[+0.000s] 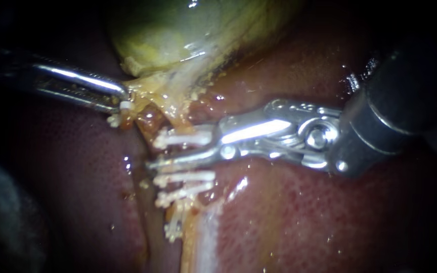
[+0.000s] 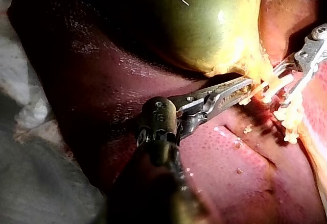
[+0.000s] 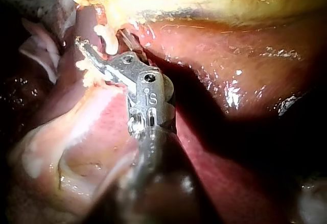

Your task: Going back third clip right tube

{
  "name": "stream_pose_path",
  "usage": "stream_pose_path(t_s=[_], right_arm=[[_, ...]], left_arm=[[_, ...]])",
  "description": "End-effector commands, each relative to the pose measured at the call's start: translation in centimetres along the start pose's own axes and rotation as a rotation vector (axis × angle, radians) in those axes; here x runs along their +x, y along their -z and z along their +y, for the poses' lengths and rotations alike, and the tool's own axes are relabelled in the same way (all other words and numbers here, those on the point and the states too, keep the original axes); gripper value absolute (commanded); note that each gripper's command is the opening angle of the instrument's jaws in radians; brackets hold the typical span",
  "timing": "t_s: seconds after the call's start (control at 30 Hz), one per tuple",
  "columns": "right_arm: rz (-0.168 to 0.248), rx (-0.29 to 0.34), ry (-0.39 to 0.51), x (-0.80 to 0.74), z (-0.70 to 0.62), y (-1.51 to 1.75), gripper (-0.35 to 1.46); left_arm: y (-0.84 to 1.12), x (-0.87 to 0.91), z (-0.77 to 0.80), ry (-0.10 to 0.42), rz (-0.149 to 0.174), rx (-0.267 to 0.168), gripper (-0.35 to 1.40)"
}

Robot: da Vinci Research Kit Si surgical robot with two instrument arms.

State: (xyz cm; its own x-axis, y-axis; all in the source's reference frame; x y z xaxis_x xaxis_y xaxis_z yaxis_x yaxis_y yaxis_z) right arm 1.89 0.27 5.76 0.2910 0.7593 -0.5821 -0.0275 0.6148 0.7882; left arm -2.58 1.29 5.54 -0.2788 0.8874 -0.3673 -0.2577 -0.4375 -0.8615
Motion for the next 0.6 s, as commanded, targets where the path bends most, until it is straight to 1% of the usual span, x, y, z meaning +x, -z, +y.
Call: stream_pose_path(t_s=[0.03, 0.17, 0.27, 0.43, 0.53, 0.6], right_arm=[[0.006, -0.008, 0.009, 0.0, 0.03, 0.02, 0.5], [0.018, -0.027, 0.02, -0.02, 0.11, 0.1, 0.5], [0.023, -0.036, 0.047, -0.05, 0.11, 0.18, 0.5], [0.021, -0.021, 0.18, -0.14, 0.02, 0.48, 0.5], [0.01, -0.01, 0.261, -0.23, -0.03, 0.73, 0.5], [-0.011, -0.008, 0.307, -0.29, -0.05, 0.9, 0.5]], left_arm=[[0.0, 0.0, 0.0, 0.0, 0.0, 0.0, -0.35], [0.0, 0.0, 0.0, 0.0, 0.0, 0.0, -0.35], [0.0, 0.0, 0.0, 0.0, 0.0, 0.0, -0.35], [0.01, -0.01, 0.0, 0.0, 0.0, 0.0, -0.35], [0.01, -0.01, 0.0, 0.0, 0.0, 0.0, -0.35], [0.01, -0.01, 0.0, 0.0, 0.0, 0.0, -0.35]])
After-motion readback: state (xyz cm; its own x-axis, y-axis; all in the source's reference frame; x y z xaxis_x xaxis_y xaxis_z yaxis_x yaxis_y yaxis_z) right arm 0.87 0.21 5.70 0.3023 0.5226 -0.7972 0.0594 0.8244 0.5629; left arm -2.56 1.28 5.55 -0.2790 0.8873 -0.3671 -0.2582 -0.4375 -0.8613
